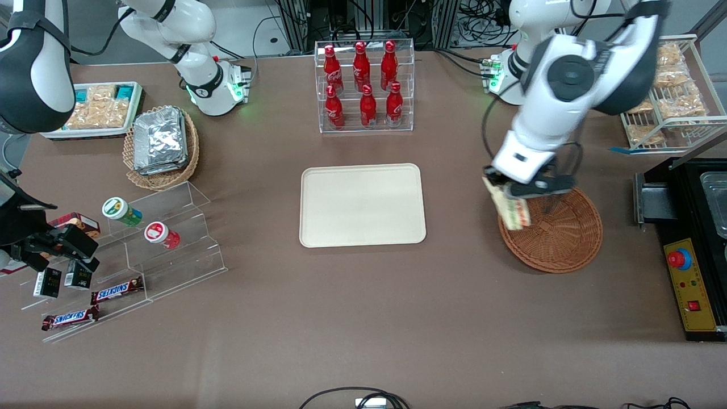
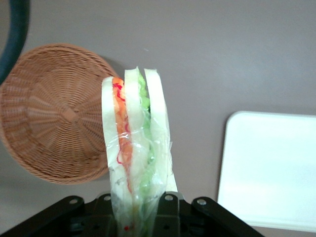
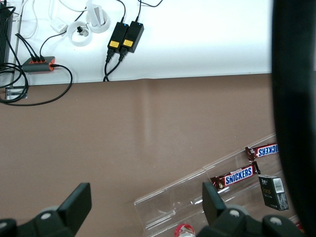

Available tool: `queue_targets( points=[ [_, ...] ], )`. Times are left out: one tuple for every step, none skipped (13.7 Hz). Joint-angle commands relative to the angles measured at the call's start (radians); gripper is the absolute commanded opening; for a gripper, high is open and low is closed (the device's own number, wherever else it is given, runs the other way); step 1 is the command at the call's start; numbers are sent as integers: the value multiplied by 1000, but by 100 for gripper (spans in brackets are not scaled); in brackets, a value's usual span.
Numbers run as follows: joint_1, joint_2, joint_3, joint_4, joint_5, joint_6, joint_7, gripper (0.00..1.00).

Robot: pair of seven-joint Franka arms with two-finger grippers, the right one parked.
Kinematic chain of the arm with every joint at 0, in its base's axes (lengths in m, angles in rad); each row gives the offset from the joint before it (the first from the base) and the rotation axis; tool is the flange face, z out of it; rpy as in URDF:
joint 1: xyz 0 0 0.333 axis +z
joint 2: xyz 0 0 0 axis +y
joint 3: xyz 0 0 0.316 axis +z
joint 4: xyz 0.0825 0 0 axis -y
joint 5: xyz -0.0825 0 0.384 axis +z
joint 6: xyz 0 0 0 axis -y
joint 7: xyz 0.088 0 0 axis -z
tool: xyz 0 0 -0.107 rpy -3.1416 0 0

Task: Place sandwich from basket to tray
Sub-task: 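Lift the sandwich out of the basket with the left gripper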

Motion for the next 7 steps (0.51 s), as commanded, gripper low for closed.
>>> queue_targets(
  points=[
    [4,35,-93,30,14,2,12,0],
    [4,49,-123,30,14,11,3,0],
    [4,67,-154,30,15,22,-6,0],
    [2,87,-188,30,20,37,-14,0],
    [2,110,-218,29,41,57,-15,0],
    [2,142,-248,29,79,66,-21,0],
    [2,176,-277,35,107,69,-28,0]
  ],
)
